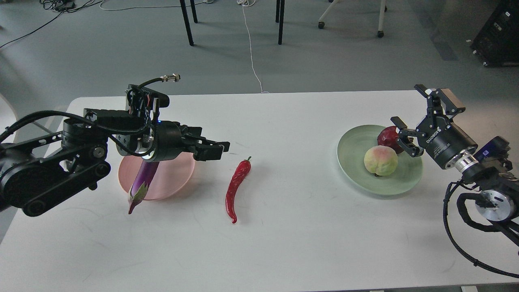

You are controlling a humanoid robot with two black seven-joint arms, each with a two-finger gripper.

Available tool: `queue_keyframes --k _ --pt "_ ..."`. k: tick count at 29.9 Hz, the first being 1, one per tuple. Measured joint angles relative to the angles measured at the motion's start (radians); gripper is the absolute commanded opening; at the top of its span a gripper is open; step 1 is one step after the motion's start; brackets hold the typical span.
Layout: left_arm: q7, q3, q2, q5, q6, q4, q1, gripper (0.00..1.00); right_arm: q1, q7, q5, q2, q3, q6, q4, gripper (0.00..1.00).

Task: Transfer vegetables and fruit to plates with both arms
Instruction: 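Reach the left gripper to the red chili pepper and grasp it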

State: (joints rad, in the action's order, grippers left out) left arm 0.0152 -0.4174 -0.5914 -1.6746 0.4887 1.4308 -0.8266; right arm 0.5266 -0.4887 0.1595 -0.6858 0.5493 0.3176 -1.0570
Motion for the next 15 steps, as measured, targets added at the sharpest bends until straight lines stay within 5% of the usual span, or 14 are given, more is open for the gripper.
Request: queue_keyframes --k 9,15 --pt "-0.085 0.084 0.114 -0.012 0.000 -0.072 0.065 0.99 -0.012 0.000 0.000 -0.010 0.001 0.000 0.000 0.99" --pt "-0.102 0.107 0.135 -0.014 0.000 -0.128 0.065 0.98 -0.018 0.000 0.000 -0.016 0.003 0.000 -0.002 0.99"
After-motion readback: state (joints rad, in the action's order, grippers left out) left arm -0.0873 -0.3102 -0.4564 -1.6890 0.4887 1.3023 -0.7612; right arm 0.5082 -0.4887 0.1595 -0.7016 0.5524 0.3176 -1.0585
